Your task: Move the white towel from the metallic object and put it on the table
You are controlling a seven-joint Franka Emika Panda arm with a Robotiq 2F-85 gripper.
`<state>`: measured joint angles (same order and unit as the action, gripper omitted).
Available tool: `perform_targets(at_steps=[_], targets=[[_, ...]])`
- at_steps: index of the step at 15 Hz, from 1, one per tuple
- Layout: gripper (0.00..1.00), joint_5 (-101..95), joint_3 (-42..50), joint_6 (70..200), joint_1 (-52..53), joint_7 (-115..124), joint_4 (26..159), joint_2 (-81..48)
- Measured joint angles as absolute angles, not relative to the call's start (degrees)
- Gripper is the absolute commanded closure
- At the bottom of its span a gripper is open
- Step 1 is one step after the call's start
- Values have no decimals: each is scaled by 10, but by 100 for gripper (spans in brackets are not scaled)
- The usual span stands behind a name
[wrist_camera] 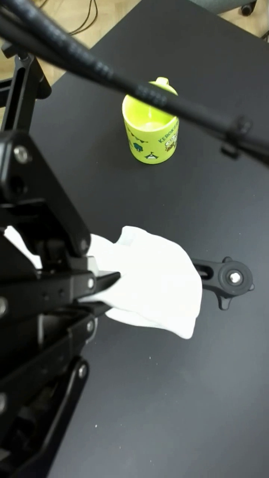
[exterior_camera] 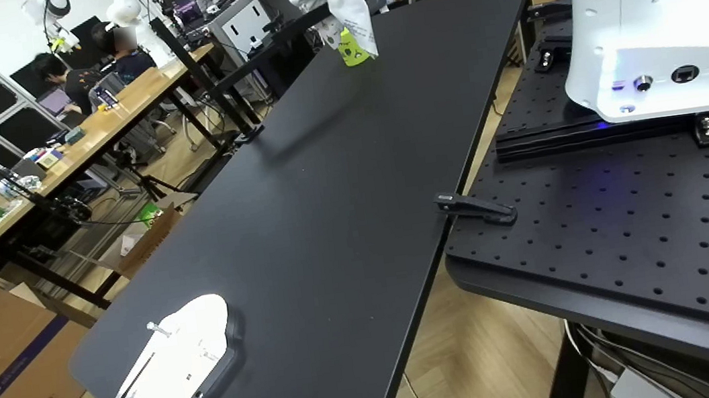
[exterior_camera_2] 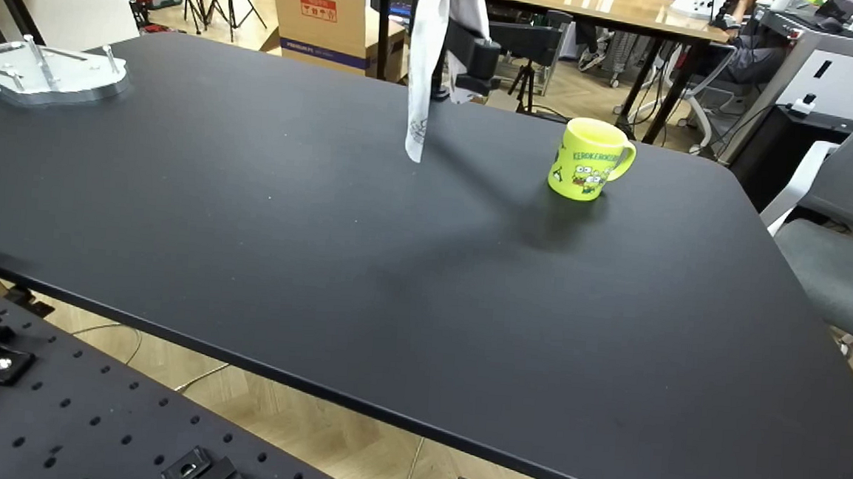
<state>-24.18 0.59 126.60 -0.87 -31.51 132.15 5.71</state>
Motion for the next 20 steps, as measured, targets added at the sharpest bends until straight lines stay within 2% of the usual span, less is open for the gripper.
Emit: perform_targets(at_steps=[5, 12, 13, 14, 20], targets=[[98, -195, -12, 1258, 24, -352, 1356, 65], [98, -193, -50, 1380, 53, -251, 1384, 2], [76, -198, -52, 1399, 54, -232, 1384, -14], [66, -206, -52, 1416, 54, -214, 1383, -29], [27, -233, -47, 1448, 54, -125, 1369, -93]])
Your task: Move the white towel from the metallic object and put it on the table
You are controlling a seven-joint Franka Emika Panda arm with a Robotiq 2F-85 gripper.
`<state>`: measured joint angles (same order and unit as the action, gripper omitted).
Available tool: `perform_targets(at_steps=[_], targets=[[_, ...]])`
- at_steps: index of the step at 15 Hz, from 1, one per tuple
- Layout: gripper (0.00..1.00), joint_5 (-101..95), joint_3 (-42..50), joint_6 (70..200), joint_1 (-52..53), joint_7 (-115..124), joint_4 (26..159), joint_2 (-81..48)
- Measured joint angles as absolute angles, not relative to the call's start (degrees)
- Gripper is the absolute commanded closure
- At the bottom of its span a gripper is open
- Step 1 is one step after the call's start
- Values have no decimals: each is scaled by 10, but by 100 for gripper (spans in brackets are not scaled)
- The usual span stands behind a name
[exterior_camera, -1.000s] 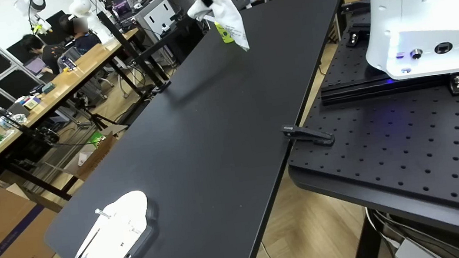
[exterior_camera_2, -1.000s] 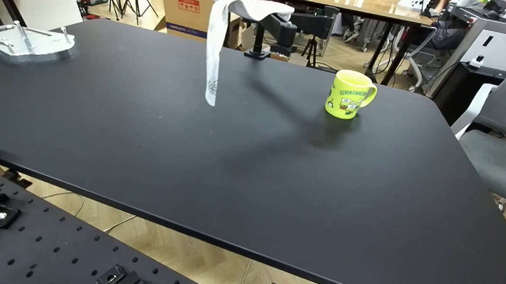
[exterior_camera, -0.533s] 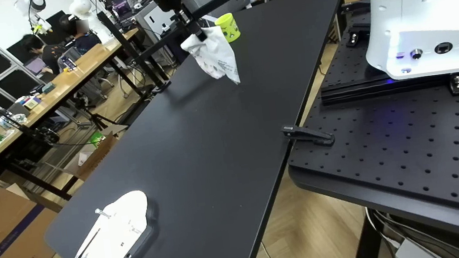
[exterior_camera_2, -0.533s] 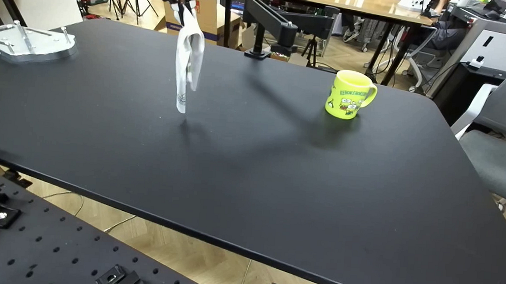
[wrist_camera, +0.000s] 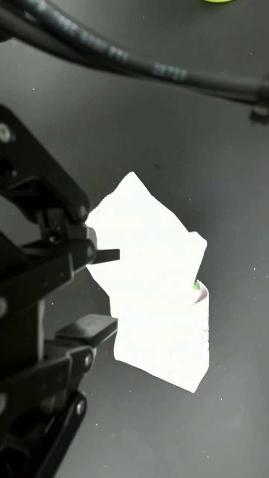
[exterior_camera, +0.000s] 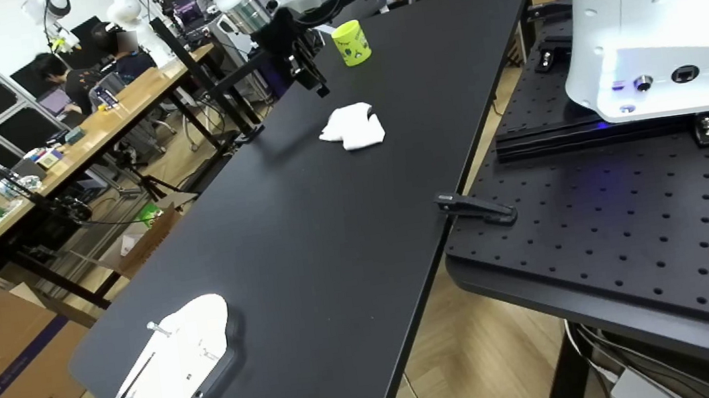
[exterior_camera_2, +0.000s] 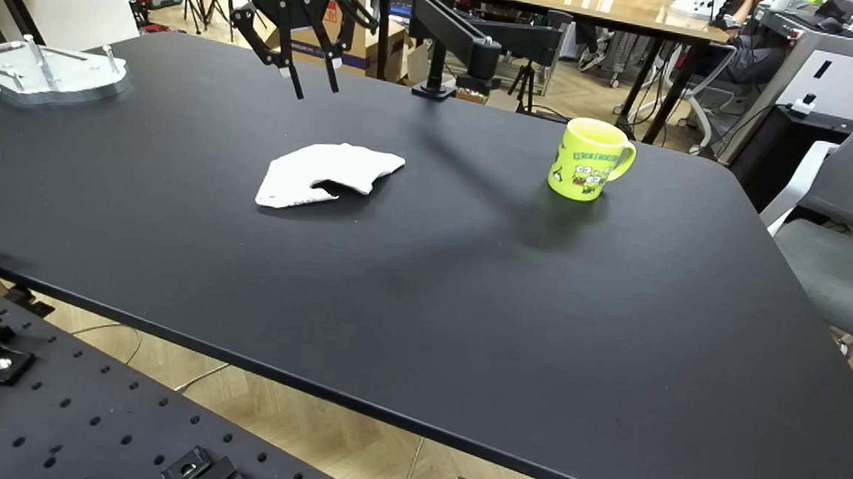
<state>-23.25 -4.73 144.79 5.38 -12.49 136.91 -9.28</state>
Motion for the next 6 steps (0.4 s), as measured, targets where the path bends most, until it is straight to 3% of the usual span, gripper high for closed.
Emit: perform_targets(at_steps=[3, 6], targets=[[6, -195, -50, 1391, 56, -120, 1353, -97], [0, -159, -61, 1318, 59, -121, 1333, -94]])
